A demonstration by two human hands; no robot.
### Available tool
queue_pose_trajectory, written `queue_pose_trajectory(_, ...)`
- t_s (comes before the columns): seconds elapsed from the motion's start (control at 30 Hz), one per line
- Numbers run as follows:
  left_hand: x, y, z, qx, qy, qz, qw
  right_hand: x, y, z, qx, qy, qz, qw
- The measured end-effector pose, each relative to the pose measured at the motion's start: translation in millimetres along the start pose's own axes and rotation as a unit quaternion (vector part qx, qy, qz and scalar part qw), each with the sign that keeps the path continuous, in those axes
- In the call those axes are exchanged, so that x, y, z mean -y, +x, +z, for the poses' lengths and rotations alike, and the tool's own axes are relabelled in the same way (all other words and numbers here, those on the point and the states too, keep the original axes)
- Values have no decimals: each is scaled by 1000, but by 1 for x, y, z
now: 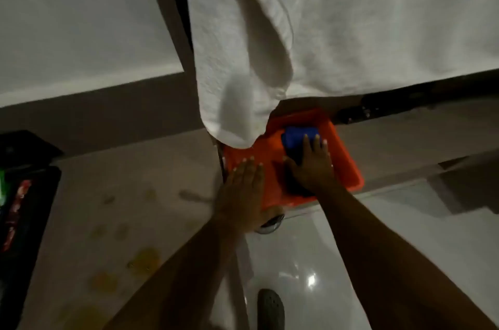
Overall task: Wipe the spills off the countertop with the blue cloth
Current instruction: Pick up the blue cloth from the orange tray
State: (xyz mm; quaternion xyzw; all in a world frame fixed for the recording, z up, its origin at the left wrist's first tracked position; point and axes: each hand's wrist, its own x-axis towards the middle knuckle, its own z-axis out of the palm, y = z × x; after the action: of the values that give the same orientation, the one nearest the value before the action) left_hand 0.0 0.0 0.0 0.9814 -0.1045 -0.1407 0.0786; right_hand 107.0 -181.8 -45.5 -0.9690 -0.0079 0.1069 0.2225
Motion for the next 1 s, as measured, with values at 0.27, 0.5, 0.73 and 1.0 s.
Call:
queue_pose_trajectory(0.27, -4, 11, 16, 28, 49, -56, 997, -8, 26, 24, -9, -66, -27, 997)
queue_pose_trajectory(0.5, -3, 15, 11, 36, 51, -54, 997, -17, 29, -24, -73, 284, 3, 956)
queue_pose_trajectory(0.73, 5, -13, 3, -7, 33, -25, 999, -6, -43, -90, 38, 659, 85, 746)
queue_pose_trajectory(1.0, 55, -135, -25, -78, 17, -41, 996, 92, -201, -54, 48, 671, 110, 732)
